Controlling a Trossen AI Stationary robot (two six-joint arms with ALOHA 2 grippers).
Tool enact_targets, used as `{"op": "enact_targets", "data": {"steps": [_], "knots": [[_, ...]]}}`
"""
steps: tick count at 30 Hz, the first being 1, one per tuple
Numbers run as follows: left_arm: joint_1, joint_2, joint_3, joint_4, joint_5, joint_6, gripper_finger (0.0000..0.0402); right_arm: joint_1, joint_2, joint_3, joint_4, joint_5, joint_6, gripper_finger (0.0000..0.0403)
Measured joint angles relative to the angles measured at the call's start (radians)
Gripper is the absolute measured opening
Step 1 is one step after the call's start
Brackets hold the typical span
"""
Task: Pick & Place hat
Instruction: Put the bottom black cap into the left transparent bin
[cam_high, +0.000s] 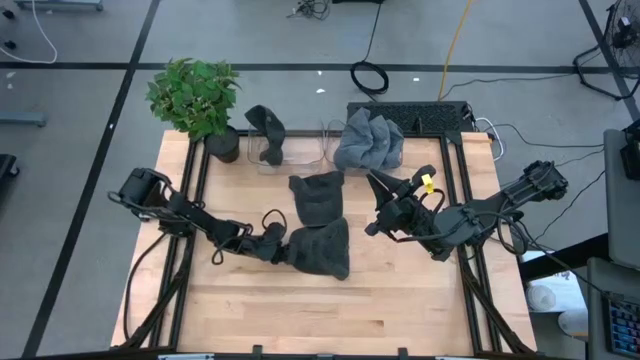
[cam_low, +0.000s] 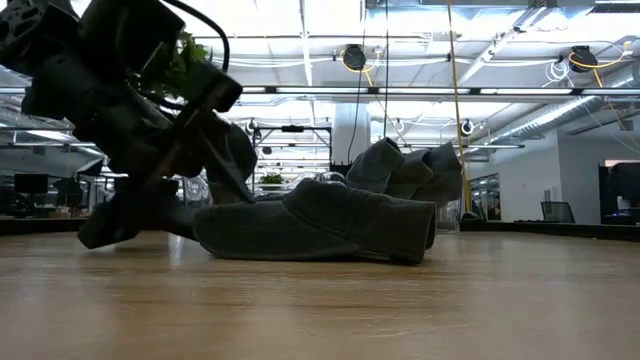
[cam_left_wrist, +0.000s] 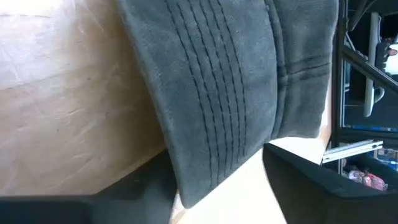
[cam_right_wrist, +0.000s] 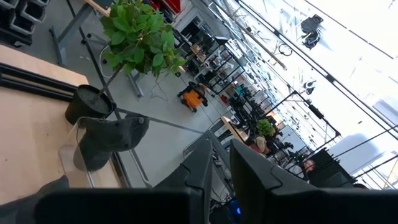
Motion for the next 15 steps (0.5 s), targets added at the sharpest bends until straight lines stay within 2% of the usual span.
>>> {"op": "enact_targets", "data": {"steps": [10,15], "knots": [[0.0,-0.003,0.003,0.046,0.005,0.012,0.0022,0.0,0.0,0.0,0.0,-0.001,0.009,0.0043],[0.006,-0.002,0.002,0.084,0.011,0.036,0.001,0.0,0.0,0.0,0.013,-0.001,0.02,0.0043]]}}
